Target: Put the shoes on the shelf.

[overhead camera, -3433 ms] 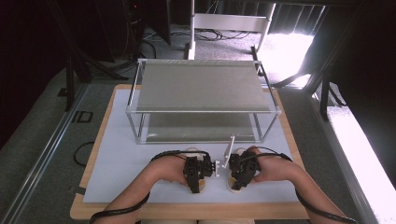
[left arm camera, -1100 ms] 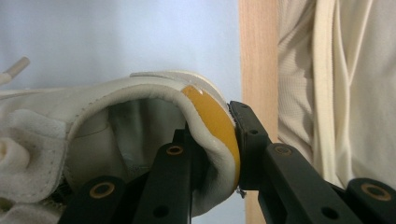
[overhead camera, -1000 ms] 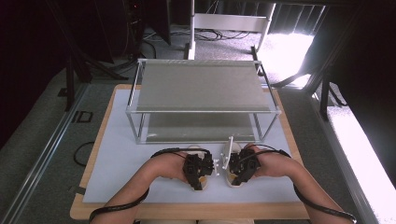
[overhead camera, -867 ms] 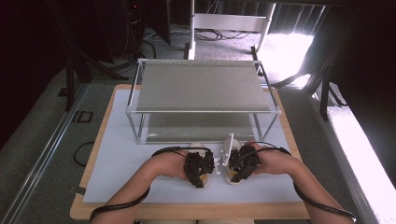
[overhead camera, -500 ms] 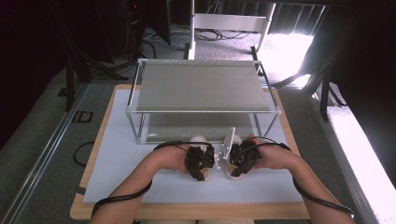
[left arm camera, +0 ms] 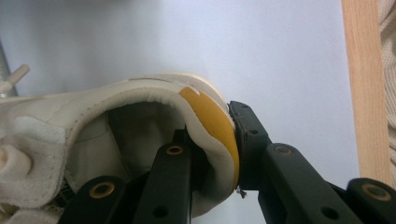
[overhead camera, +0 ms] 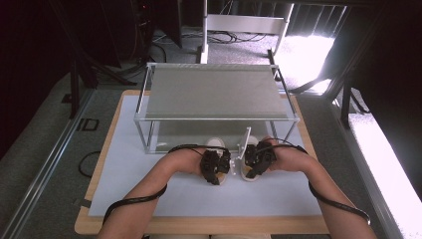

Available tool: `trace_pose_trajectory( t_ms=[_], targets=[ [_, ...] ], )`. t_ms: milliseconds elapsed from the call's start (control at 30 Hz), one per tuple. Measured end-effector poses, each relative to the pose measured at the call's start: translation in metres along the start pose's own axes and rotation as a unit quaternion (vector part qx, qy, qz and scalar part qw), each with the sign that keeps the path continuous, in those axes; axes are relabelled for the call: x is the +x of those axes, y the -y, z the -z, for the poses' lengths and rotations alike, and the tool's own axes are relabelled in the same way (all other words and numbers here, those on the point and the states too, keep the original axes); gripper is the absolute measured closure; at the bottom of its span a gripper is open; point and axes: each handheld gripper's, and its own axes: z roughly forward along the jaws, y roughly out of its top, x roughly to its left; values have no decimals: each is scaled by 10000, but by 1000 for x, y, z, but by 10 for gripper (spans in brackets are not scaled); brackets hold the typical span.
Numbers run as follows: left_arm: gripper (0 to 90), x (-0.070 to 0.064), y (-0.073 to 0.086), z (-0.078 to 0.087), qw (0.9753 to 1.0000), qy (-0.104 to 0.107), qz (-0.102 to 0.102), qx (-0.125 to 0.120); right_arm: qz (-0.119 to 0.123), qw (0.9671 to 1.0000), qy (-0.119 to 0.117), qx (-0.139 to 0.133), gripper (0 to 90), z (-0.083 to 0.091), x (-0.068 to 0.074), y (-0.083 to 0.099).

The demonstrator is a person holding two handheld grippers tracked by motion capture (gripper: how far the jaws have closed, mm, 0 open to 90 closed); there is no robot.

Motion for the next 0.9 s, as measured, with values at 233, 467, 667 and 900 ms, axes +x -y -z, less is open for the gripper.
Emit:
trace_pose_trajectory(
  t_ms=[233, 467, 667, 900],
  targets=[
    [781, 3, -7, 1, 9998, 24, -181, -30, -74, 9998, 125, 146, 763, 0, -23, -10],
    [780, 13, -10, -1, 9995, -177, -237, 53, 13, 9994, 336, -9, 763, 5, -41, -20],
    [780, 25, -11, -5, 9990, -193, -396, -6, -182, 9988, 446, 111, 759, 1, -44, -23],
    [749, 33, -11, -5, 9962, -417, -722, -250, -236, 9973, 649, -233, 671, -1, -50, -16]
  ],
)
